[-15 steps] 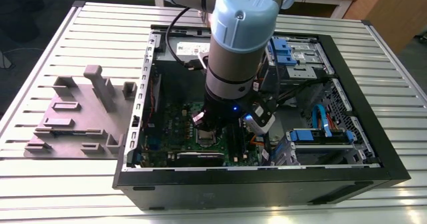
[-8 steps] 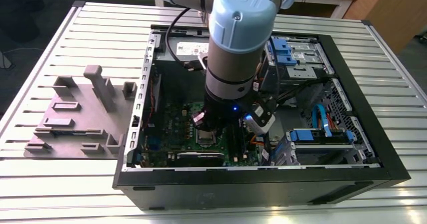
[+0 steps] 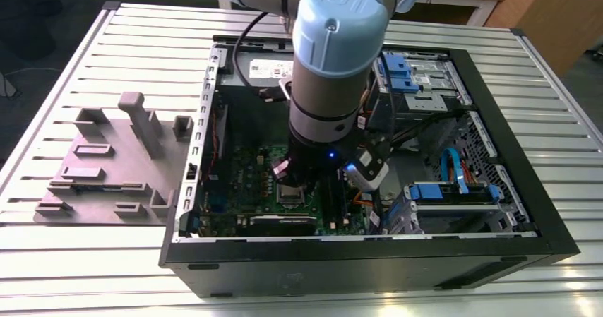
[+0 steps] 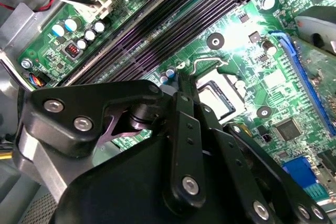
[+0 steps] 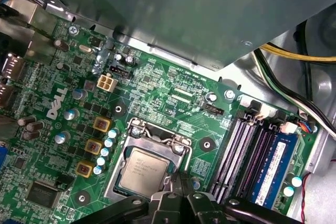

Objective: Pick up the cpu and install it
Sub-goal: 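Install the first cpu locking lever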

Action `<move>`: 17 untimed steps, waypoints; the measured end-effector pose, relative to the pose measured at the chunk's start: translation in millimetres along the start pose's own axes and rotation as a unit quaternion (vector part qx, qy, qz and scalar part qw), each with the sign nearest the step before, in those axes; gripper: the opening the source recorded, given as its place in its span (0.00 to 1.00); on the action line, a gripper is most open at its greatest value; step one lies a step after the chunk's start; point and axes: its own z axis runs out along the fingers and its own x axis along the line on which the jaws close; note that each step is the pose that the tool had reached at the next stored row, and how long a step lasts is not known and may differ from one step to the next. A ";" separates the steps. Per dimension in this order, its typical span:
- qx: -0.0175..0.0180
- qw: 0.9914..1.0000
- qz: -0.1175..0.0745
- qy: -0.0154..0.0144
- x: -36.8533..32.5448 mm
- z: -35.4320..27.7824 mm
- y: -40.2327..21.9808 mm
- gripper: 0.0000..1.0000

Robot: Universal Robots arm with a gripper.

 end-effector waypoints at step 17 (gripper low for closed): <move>-0.001 1.000 -0.002 -0.002 4.9 -1.2 -6.4 0.10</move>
